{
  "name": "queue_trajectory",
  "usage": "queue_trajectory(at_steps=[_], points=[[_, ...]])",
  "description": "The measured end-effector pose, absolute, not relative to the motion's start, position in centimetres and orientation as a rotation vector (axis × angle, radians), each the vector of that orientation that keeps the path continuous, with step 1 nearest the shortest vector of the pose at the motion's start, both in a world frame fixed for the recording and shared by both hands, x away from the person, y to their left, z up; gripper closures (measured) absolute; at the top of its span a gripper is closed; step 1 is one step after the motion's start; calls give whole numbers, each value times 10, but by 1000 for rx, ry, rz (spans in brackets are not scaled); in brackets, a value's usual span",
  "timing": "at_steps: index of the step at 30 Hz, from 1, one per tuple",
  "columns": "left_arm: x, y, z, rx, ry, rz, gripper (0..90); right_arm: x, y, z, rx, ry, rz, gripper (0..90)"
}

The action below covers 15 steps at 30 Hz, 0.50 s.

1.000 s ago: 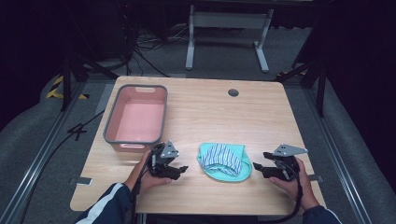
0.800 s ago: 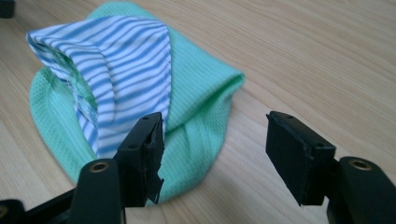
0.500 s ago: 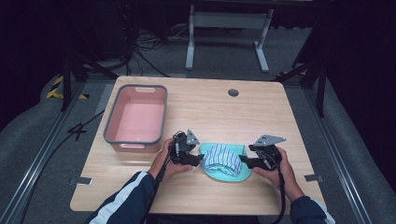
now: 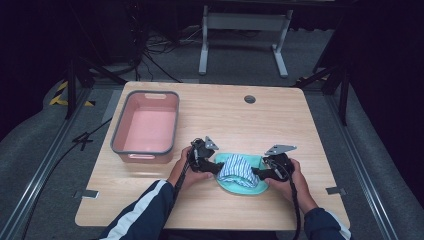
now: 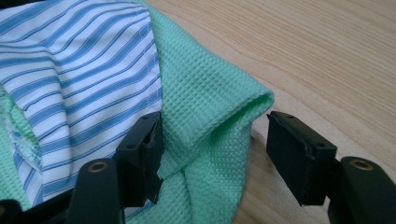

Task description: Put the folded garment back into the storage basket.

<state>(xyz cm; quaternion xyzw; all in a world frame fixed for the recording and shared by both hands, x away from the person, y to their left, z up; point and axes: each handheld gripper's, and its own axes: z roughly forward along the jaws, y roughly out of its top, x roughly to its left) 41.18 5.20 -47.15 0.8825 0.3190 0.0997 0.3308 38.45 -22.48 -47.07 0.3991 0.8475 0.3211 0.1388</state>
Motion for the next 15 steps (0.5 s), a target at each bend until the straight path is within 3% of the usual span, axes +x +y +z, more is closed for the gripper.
queue_trajectory(at_steps=[3,8,13,15], points=[[413,52,-474,2299,846,230,277,384,-227,-473,1176,2444,959,395],[411,51,-474,2305,828,242,286,380,-224,-471,1129,2468,963,569],[409,50,-473,2311,803,228,383,378,-222,-470,1115,2496,973,678],[407,49,-473,2306,773,208,459,378,-221,-470,1105,2507,983,735]])
